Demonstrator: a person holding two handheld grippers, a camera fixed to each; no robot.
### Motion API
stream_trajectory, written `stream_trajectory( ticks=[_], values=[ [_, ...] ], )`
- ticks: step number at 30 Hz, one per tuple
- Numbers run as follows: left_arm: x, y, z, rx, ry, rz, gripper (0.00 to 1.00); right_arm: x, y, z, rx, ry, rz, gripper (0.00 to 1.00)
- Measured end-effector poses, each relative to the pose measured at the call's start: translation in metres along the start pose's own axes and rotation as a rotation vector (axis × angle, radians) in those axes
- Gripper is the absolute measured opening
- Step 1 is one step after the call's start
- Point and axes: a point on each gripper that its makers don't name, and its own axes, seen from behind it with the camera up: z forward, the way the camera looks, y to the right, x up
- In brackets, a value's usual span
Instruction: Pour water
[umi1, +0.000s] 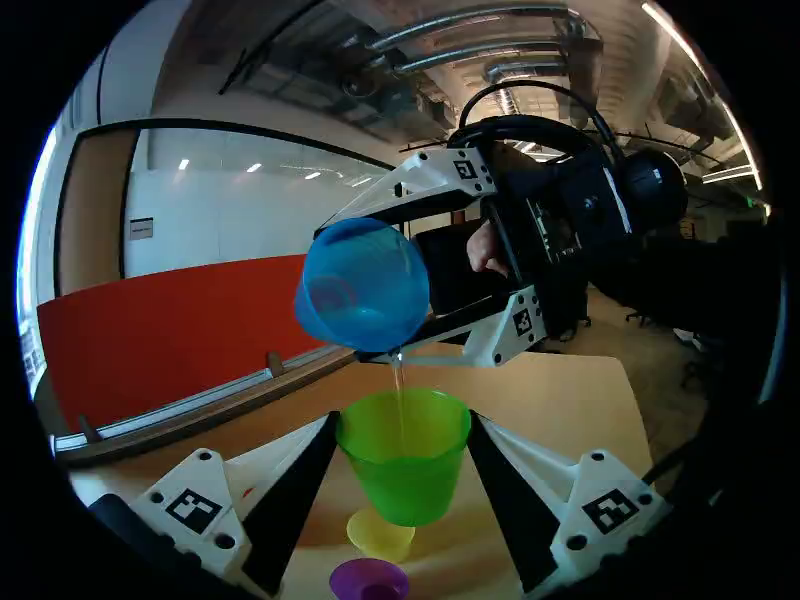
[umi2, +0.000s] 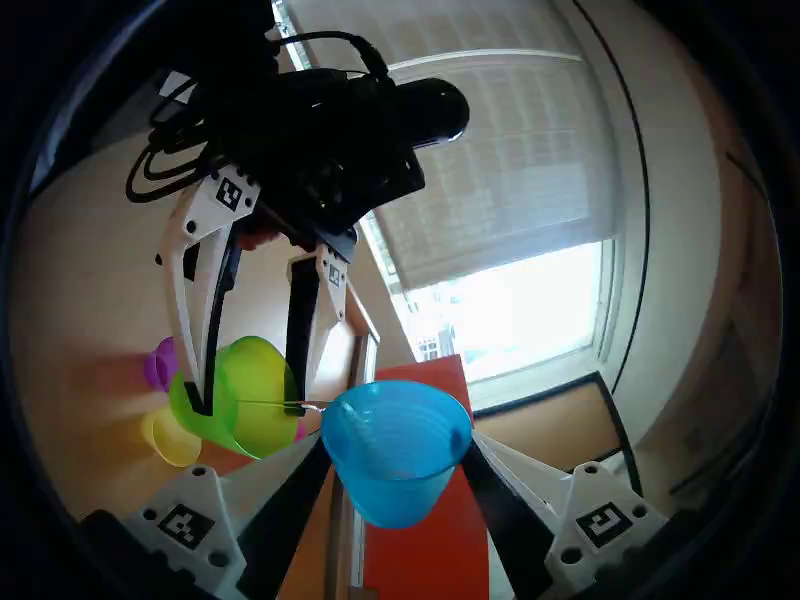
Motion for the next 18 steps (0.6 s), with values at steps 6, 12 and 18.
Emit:
stream_trajectory(
  ticks=[6,12,18],
  values=[
    [-0.0006,0.0009,0.0002,0.0,-0.003,0.007,0.9,-0.001,0.0013,0.0002,-0.003,-0.001,-0.008,0.9],
    [-0.0002,0.0013,0.0006,-0.001,-0.001,0.007,0.9,-0.0002,0.0031,0.0004,-0.008,-0.002,-0.018,0.9],
    [0.0007,0.0003,0.0008,0.004,0.001,0.008,0.9,-0.0016,0.004,0.0015,-0.011,-0.005,-0.034,0.9]
  ],
)
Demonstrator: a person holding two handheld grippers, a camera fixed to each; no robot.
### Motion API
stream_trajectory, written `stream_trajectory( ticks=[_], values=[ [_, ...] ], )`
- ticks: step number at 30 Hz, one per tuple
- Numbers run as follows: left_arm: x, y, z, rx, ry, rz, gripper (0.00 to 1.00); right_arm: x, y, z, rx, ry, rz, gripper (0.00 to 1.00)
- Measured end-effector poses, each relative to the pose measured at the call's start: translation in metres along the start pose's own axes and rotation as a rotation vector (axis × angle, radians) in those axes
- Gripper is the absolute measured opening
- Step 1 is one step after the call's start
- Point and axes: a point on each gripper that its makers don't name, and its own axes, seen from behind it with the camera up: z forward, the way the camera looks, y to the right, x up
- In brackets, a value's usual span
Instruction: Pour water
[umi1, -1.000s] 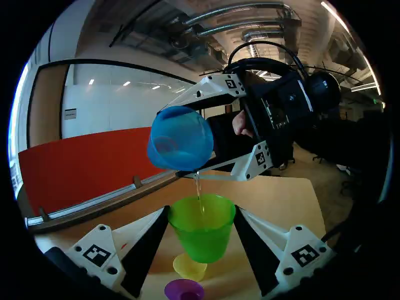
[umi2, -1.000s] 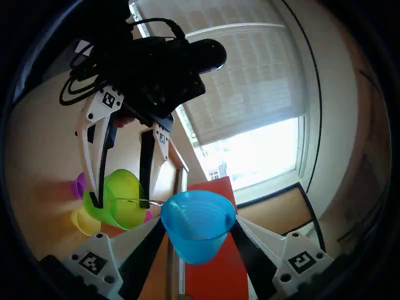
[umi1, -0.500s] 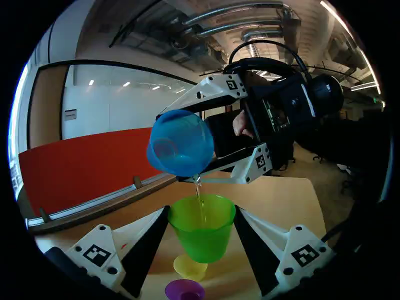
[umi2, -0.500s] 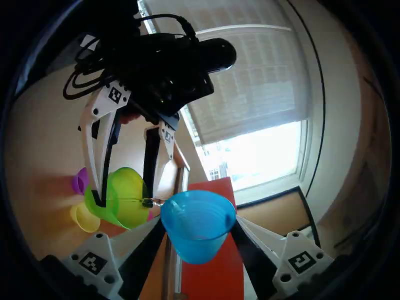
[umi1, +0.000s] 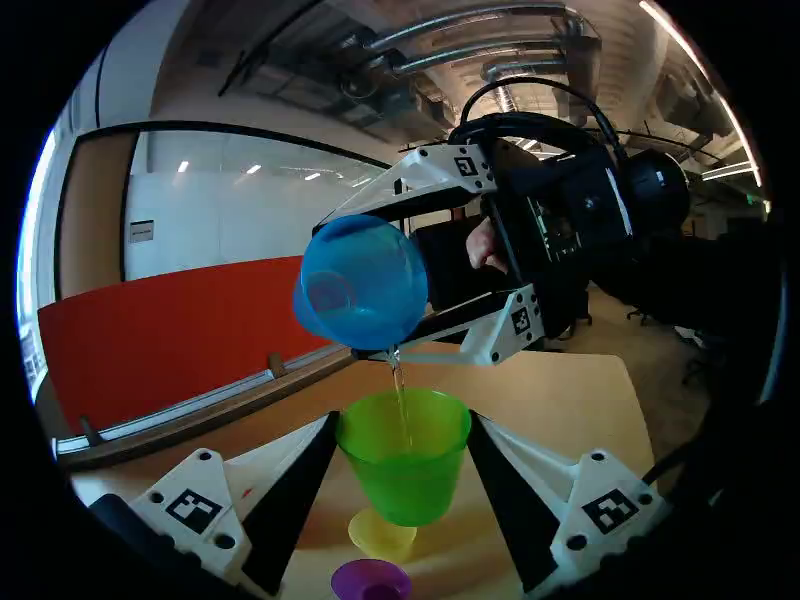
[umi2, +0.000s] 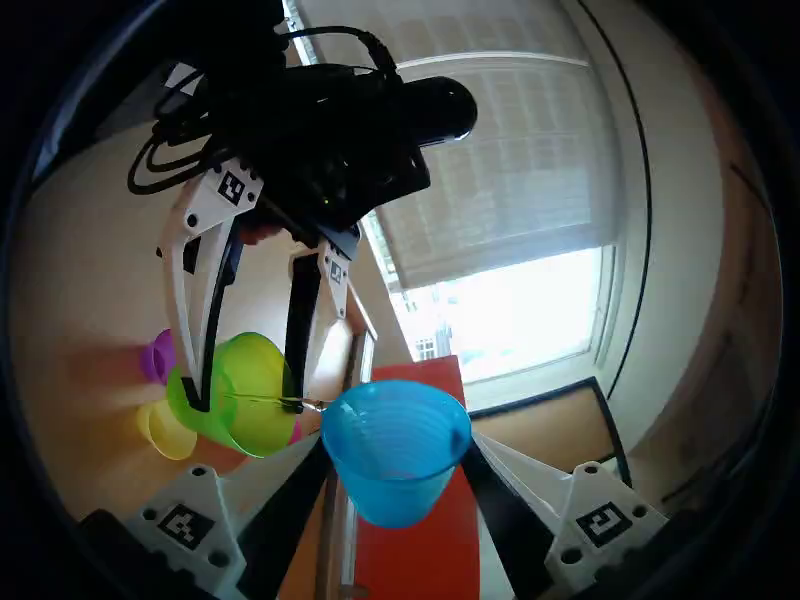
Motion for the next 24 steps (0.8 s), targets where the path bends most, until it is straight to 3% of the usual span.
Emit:
stream_trajectory(
  ticks=[24],
  values=[
    [-0.0008,-0.0015,0.0011,0.002,0.001,0.001,0.9,-0.0019,0.0069,0.0,-0.014,-0.006,-0.053,0.9]
  ],
)
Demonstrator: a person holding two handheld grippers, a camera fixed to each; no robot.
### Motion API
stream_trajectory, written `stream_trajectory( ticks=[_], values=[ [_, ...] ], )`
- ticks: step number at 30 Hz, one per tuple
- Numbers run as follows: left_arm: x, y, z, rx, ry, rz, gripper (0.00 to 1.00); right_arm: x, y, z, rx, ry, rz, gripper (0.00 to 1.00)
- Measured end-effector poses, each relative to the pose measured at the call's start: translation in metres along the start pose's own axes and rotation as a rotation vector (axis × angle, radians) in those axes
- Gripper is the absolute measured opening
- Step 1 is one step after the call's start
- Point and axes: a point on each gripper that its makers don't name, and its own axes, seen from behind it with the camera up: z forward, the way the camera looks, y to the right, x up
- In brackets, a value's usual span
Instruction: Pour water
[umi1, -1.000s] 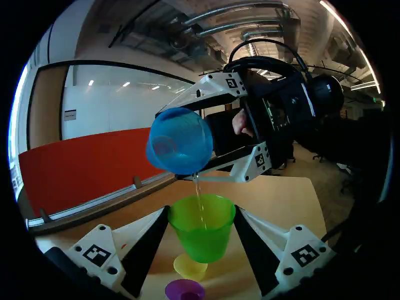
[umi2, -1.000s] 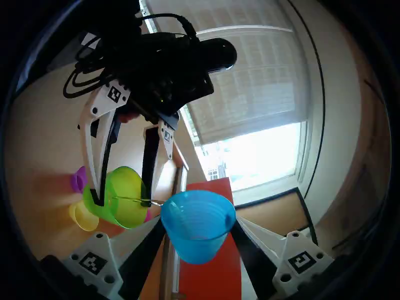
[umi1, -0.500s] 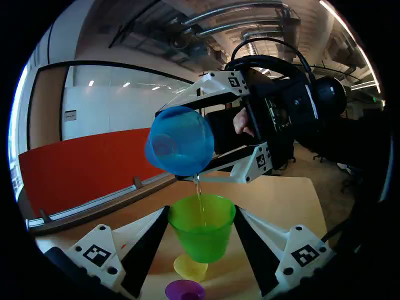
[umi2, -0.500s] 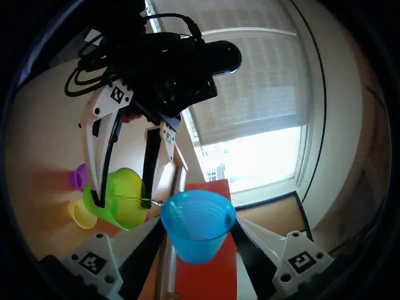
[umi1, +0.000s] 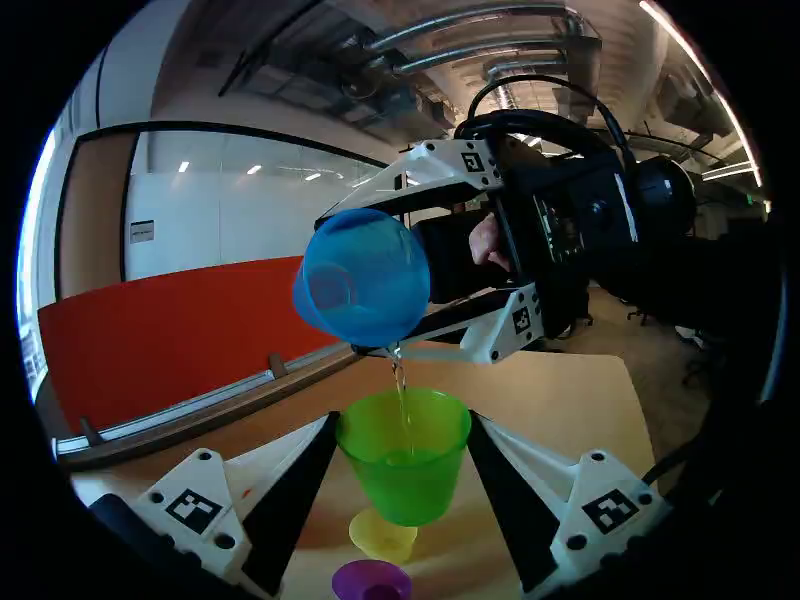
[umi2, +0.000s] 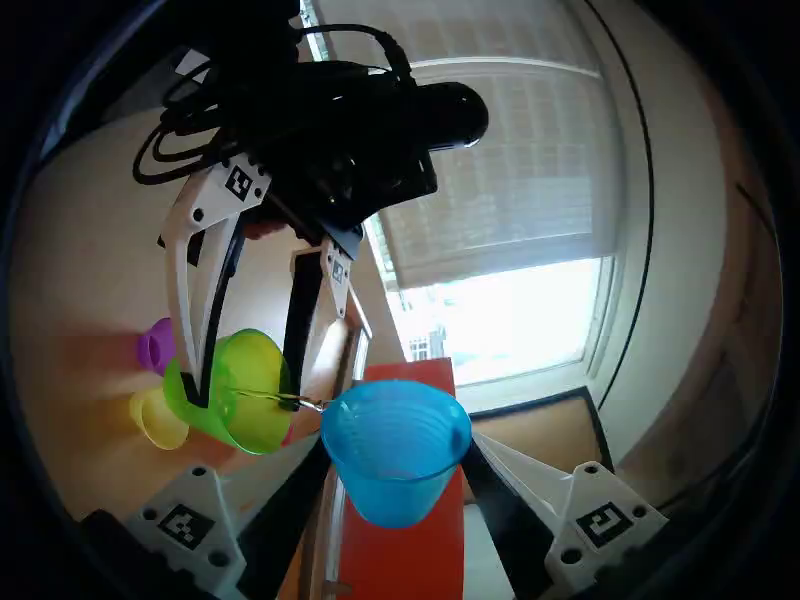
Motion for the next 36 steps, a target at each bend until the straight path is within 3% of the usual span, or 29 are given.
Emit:
stream_trajectory(
  ticks=[36],
  values=[
    [0.0014,0.002,-0.0011,0.004,0.002,0.011,0.9,-0.0038,0.0078,0.0013,-0.009,-0.024,-0.097,0.9]
  ],
)
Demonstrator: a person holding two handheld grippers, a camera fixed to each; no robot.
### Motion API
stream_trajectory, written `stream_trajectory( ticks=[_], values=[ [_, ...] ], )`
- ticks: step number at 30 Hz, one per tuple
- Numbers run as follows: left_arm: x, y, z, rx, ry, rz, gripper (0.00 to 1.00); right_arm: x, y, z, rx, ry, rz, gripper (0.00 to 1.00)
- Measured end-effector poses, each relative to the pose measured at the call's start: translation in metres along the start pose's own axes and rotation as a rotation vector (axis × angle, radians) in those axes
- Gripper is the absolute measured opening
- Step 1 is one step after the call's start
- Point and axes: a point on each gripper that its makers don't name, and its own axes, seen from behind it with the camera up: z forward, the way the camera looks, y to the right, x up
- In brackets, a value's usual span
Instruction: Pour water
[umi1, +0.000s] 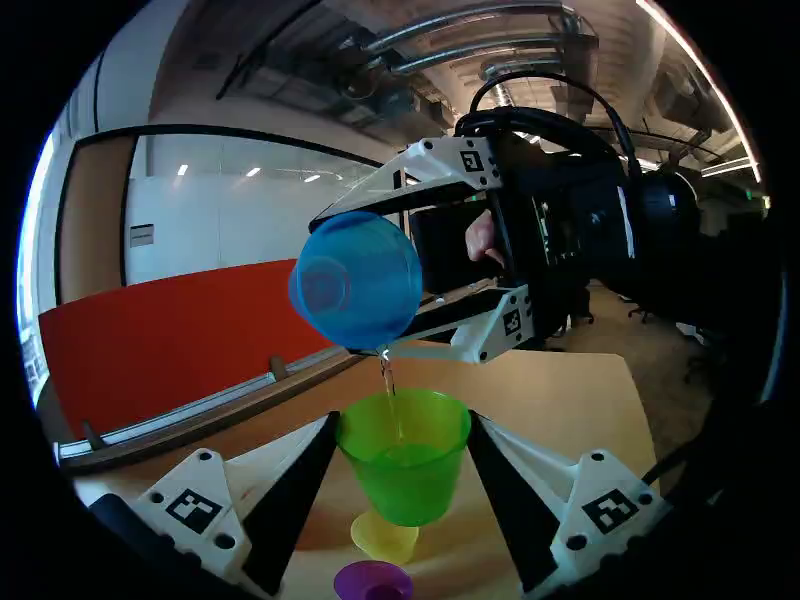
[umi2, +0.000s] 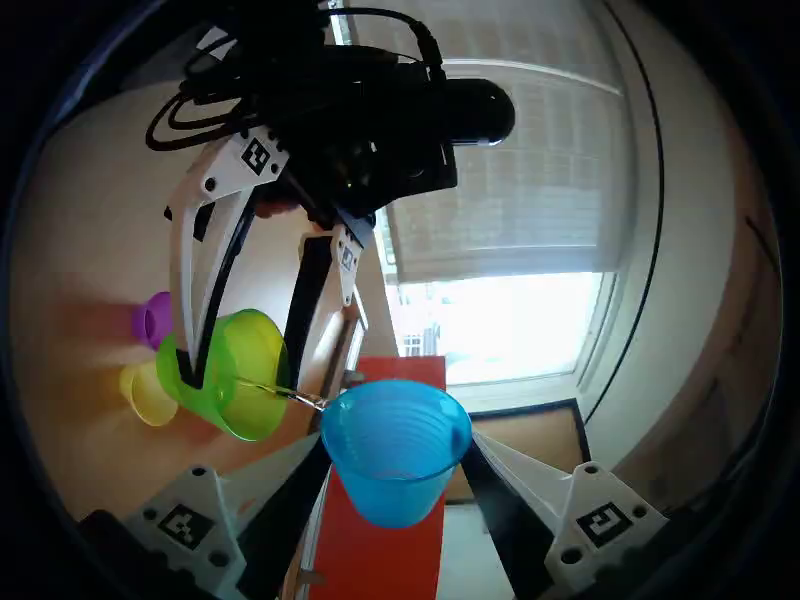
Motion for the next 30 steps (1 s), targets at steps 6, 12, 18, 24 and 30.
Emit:
stream_trajectory(
  ticks=[6,12,18,24,30],
  values=[
    [0.001,0.0,0.0,0.002,0.001,0.001,0.9,0.001,0.002,0.0,-0.002,0.0,-0.017,0.9],
    [0.001,0.0,0.0,0.002,0.002,0.003,0.9,0.002,0.004,-0.001,-0.006,-0.004,-0.041,0.9],
    [0.001,0.0,0.001,0.001,0.003,0.002,0.9,0.0,0.005,-0.001,-0.006,-0.013,-0.073,0.9],
    [0.0,-0.001,0.002,0.003,0.002,0.002,0.9,0.0,0.009,-0.002,-0.012,-0.013,-0.083,0.9],
    [0.002,-0.003,0.001,0.004,0.007,-0.001,0.9,0.001,0.011,-0.003,-0.01,-0.016,-0.102,0.9]
  ],
)
